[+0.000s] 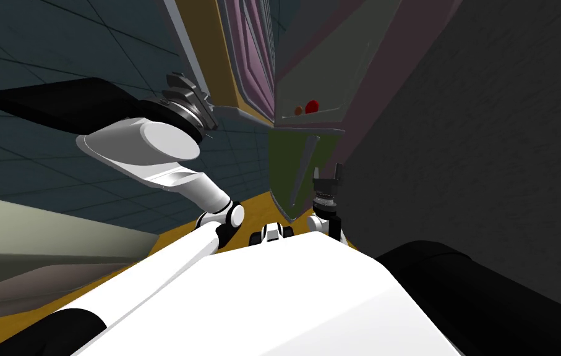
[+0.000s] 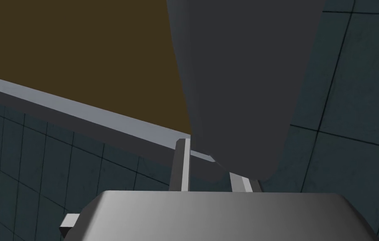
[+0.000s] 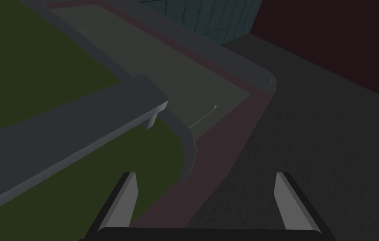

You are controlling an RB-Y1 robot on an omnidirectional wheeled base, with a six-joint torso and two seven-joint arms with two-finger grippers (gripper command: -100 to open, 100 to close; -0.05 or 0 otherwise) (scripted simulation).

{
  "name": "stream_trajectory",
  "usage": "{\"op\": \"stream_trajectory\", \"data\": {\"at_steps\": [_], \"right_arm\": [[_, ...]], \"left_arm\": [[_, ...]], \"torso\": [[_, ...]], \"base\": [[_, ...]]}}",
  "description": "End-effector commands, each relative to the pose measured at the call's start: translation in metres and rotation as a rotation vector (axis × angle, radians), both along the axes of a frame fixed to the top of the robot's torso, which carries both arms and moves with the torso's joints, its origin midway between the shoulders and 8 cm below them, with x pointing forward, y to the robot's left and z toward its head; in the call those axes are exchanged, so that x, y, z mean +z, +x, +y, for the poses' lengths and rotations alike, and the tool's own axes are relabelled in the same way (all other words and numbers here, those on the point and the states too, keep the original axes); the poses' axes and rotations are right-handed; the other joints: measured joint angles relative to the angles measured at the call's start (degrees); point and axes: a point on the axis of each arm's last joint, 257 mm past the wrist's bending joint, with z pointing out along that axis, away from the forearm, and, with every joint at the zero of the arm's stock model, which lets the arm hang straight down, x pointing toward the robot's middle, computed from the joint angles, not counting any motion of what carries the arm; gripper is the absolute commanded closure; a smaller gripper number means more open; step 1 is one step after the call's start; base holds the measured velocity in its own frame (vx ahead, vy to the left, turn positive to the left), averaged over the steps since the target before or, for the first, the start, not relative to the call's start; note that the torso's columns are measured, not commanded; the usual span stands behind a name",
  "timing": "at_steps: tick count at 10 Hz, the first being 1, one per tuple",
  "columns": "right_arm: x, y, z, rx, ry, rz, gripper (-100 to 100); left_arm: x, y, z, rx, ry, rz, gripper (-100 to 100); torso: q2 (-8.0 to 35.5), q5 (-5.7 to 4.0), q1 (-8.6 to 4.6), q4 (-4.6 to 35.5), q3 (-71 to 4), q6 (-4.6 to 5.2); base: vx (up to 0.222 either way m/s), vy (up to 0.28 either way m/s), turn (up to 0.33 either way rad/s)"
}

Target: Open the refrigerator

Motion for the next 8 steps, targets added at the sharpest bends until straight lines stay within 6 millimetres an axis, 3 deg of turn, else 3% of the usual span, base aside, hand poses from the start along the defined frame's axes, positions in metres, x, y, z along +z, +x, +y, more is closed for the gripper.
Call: {"op": "stream_trajectory", "data": {"at_steps": [1,3,5,6,8], "right_arm": [[0.000,0.000,0.000,0.000,0.000,0.000,0],[0.000,0.000,0.000,0.000,0.000,0.000,0],[0.000,0.000,0.000,0.000,0.000,0.000,0],[0.000,0.000,0.000,0.000,0.000,0.000,0],[0.000,0.000,0.000,0.000,0.001,0.000,0]], "left_arm": [[0.011,-0.003,-0.019,-0.060,0.003,-0.027,100],[0.013,-0.004,-0.038,-0.121,0.002,-0.031,100],[0.014,-0.006,-0.056,-0.181,0.000,-0.034,100],[0.003,0.000,-0.045,-0.150,-0.003,0.000,100],[0.006,-0.005,-0.062,-0.206,-0.005,-0.011,100]], "torso": [[0.1,-0.09,-0.07,0.1,0.0,0.00],[0.3,-0.15,-0.71,0.0,0.3,-0.06],[0.1,-0.09,-0.07,0.2,0.1,0.08],[0.2,-0.05,-0.13,0.2,0.1,0.02],[0.6,0.00,-0.42,0.0,0.6,-0.12]], "base": [[0.088,0.319,-0.051],[0.088,0.290,-0.052],[0.116,0.434,-0.130],[0.044,0.212,-0.010],[0.103,0.242,-0.088]]}}
